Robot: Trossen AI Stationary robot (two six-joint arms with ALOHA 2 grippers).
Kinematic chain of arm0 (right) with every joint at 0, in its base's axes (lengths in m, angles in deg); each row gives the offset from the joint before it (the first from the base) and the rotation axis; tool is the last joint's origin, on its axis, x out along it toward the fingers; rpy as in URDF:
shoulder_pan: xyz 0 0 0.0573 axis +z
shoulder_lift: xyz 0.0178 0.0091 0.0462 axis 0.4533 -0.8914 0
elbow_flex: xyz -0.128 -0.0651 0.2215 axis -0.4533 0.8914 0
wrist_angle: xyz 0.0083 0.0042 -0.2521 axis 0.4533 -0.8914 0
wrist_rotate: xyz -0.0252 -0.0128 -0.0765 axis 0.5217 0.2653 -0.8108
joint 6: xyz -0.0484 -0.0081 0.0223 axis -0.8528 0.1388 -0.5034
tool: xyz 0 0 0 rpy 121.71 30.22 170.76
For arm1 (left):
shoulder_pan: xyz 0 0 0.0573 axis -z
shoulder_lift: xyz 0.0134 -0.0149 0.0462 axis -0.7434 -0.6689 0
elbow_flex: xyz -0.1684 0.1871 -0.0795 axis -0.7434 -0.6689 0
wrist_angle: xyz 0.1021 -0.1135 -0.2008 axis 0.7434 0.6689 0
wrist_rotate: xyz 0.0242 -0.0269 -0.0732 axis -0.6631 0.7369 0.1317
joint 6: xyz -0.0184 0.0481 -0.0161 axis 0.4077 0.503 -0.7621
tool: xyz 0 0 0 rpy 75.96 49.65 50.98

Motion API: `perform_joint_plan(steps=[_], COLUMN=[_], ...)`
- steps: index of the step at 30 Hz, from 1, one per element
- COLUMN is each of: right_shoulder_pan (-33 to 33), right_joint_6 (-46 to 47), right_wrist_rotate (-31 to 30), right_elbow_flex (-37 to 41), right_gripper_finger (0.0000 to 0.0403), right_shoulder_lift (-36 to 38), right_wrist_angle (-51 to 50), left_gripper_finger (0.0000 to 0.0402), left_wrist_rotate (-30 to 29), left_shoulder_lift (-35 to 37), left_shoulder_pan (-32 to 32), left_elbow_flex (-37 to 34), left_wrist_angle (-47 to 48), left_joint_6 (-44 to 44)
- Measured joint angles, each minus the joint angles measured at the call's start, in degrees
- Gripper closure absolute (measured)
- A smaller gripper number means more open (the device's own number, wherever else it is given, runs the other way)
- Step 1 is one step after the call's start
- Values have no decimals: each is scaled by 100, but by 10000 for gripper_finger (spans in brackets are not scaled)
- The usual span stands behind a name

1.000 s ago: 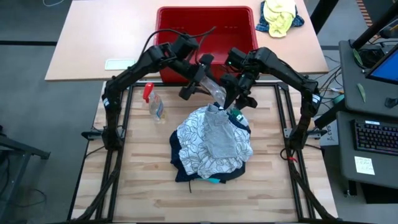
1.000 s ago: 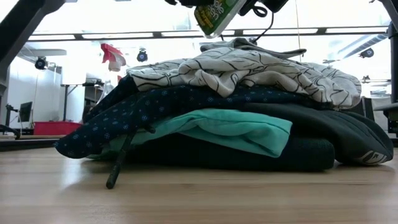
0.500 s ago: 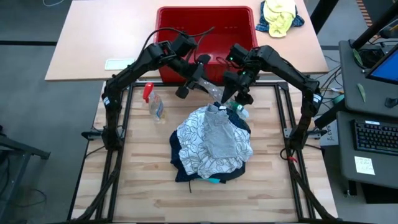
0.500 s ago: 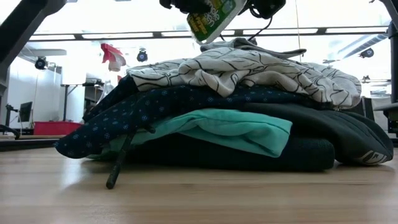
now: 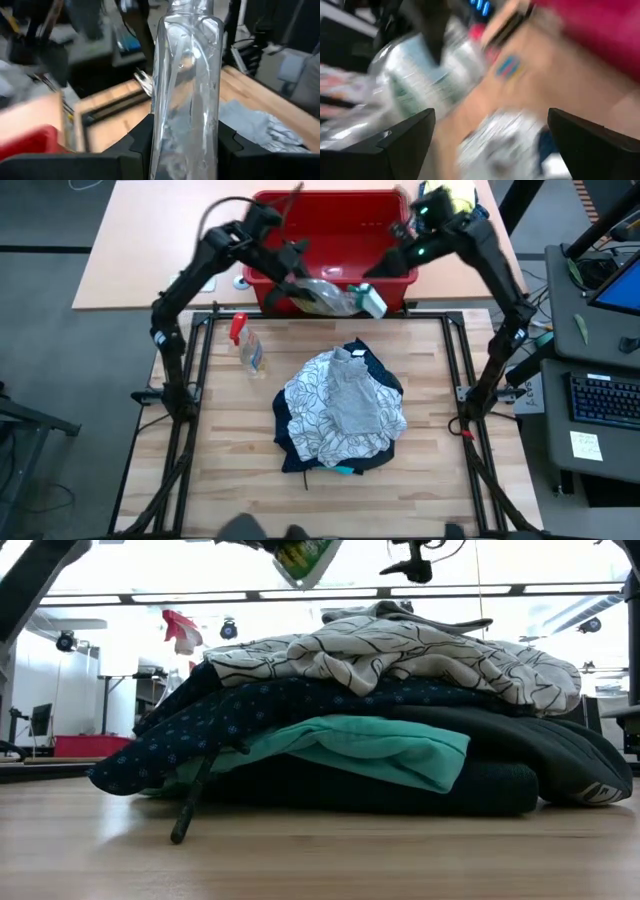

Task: Fold Laundry from Bin
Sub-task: Adjust the right spray bottle

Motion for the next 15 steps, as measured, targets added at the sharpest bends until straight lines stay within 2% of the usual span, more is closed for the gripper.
perform_joint_plan(steps=[4, 8, 11, 15], right_shoulder_pan=[-220, -268, -89, 272], right_joint_6=[-550, -1398, -2034, -1911], right_wrist_rotate=[-255, -241, -229, -345], right_elbow_flex=[-193, -160, -138, 5], right_gripper_finger=[28, 28, 28, 28], right_shoulder_lift=[27, 41, -71, -393], right_wrist_angle=[823, 1529, 2177, 3732], left_gripper_finger=[306, 306, 306, 306], left_wrist_rotate=[-142, -379, -869, -1504], left_shoulder_lift=[278, 521, 724, 793], left_shoulder_pan=[-409, -835, -918, -846], left_elbow_flex=[35, 16, 22, 15], left_wrist_angle=[-333, -923, -1565, -2151], left_joint_6=[-317, -1260, -2076, -2694])
